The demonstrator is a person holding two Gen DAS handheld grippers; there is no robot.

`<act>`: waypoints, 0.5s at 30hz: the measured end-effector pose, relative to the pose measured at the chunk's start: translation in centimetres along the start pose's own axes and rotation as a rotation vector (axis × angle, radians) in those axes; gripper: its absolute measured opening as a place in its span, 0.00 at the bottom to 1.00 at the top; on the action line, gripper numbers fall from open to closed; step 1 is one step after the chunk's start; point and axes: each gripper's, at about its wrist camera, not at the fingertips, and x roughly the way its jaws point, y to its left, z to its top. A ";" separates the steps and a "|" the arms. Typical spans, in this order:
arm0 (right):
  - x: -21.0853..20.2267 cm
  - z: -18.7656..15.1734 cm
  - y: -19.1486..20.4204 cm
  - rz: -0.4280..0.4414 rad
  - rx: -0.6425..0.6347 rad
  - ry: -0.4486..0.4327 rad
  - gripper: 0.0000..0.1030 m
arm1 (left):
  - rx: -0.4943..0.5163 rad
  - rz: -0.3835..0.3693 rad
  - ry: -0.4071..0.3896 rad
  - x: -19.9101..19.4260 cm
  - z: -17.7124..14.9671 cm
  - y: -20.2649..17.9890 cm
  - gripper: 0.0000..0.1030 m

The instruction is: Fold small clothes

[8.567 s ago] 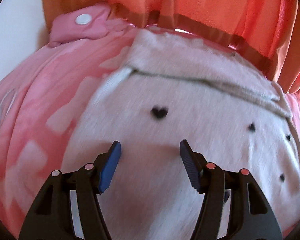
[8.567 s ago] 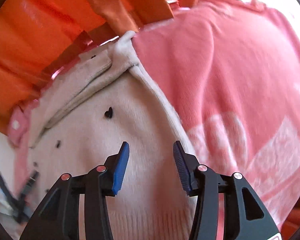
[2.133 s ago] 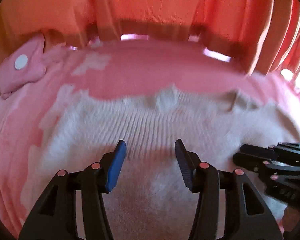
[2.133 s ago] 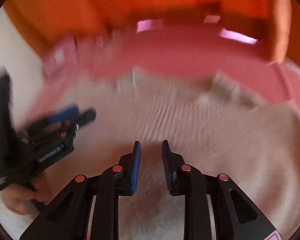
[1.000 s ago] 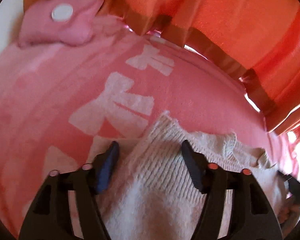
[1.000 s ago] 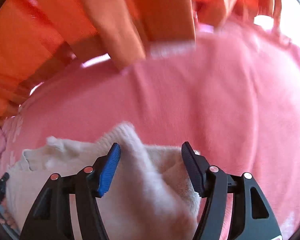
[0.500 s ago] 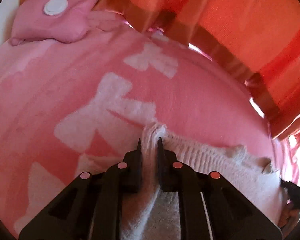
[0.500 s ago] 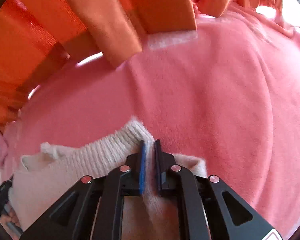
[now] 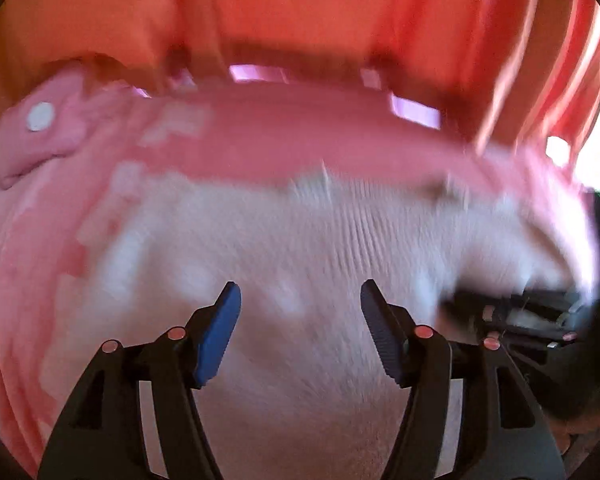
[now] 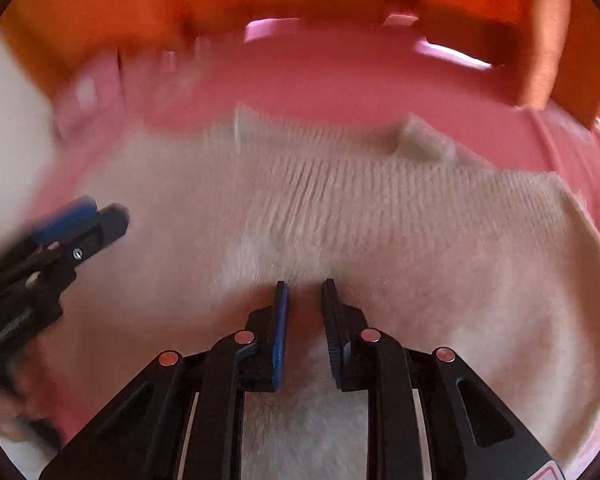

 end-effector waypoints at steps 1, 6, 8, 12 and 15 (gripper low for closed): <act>-0.5 0.1 0.5 -0.028 -0.022 -0.017 0.20 | 0.008 0.022 0.018 0.8 -0.6 -0.3 0.60; -3.8 -0.3 -1.0 0.113 0.115 -0.074 0.20 | -0.006 0.041 -0.005 0.4 -1.1 -0.1 0.62; -1.7 -1.0 -0.4 0.083 0.077 0.022 0.20 | -0.009 0.047 -0.012 0.3 -1.4 0.0 0.62; -2.5 -1.8 0.4 0.051 0.048 0.003 0.19 | -0.024 0.066 -0.050 -2.0 -3.6 -0.5 0.62; -5.7 -4.5 -3.0 0.055 0.188 -0.072 0.18 | -0.064 0.040 -0.073 -4.6 -6.3 1.0 0.63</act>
